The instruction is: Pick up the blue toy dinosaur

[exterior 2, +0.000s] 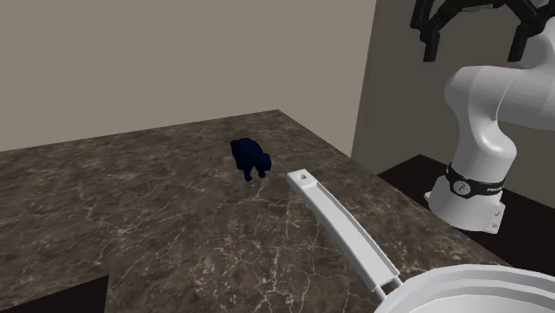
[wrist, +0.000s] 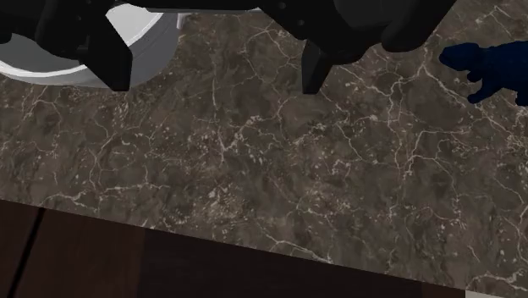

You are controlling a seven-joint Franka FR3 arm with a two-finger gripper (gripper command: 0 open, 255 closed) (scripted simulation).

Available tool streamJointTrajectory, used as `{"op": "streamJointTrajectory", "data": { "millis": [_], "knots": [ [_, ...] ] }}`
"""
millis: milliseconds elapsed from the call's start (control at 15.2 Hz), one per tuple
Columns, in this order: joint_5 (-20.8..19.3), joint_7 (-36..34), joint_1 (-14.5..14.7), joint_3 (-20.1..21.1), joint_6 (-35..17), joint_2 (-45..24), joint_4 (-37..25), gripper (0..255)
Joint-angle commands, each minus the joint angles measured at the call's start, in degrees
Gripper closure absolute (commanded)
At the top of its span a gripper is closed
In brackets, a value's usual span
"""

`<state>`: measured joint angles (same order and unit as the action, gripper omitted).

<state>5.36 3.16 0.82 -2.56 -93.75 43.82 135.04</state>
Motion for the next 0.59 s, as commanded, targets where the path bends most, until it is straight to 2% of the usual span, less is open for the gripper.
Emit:
{"op": "streamJointTrajectory", "data": {
  "millis": [0,528],
  "knots": [
    [0.0,0.0,0.0,0.0,0.0,0.0,0.0,0],
    [-9.18,23.01,0.59,-11.19,-7.1,0.09,7.18,0]
  ]
}}
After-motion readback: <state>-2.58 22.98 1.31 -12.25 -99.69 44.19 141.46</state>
